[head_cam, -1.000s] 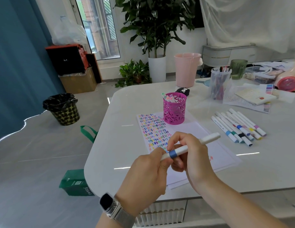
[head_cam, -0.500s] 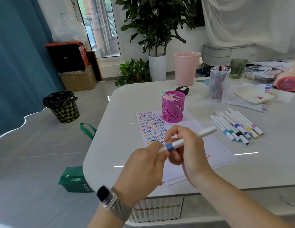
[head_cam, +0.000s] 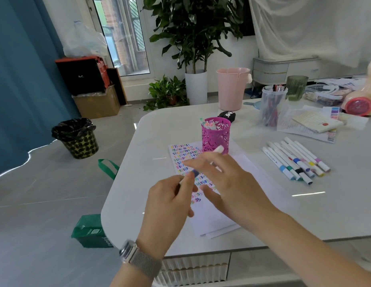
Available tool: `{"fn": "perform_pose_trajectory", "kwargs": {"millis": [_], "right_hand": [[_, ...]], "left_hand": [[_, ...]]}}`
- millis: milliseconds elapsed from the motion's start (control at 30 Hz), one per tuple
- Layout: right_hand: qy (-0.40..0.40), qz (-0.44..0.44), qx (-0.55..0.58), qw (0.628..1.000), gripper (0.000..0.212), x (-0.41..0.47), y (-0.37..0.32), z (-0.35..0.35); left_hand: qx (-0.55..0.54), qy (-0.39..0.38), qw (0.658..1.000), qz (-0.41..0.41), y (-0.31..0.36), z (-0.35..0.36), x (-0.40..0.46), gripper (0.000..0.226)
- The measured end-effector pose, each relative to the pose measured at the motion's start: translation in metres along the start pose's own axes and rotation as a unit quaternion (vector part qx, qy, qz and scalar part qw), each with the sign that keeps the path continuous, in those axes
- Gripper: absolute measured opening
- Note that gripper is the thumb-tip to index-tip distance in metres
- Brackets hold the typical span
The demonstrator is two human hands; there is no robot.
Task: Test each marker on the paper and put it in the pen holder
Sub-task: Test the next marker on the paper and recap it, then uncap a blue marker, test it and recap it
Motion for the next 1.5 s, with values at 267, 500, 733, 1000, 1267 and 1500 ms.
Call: {"fn": "perform_pose_trajectory", "kwargs": {"millis": [267, 500, 733, 1000, 1267, 1500], "right_hand": [[0.067, 0.096, 0.13, 0.985, 0.012, 0.039, 0.033, 0.009], [0.259, 0.251, 0.345, 0.867, 0.01, 0.07, 0.081, -0.011], [0.237, 0.347, 0.257, 0.87, 0.023, 0.074, 0.111, 0.011], [0.102, 0.376, 0.27, 0.88, 0.034, 0.079, 0.11, 0.029], [0.068, 0.325, 0.298, 0.895, 0.045, 0.061, 0.114, 0.019], [0.002, 0.358, 0.058, 0.932, 0.025, 0.016, 0.154, -0.018]], "left_hand": [[-0.061, 0.006, 0.995, -0.079, -0.011, -0.006, 0.014, 0.03], [0.108, 0.011, 0.991, -0.074, -0.022, -0.008, 0.011, 0.005], [0.221, -0.033, 0.972, -0.069, -0.033, 0.0, 0.018, 0.014], [0.281, -0.078, 0.955, -0.063, -0.034, 0.012, 0.017, 0.022], [0.285, -0.076, 0.954, -0.042, -0.03, 0.01, 0.018, 0.022], [0.292, -0.093, 0.952, -0.017, -0.029, 0.012, 0.015, 0.019]]}}
Point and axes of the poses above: each hand's wrist, its own x-axis towards the middle knuckle, its own z-axis out of the palm, y = z × x, the point moved 3 cm from there along x, towards the middle knuckle, and after that the axes turned 4 degrees about x, right-handed, at the moved point
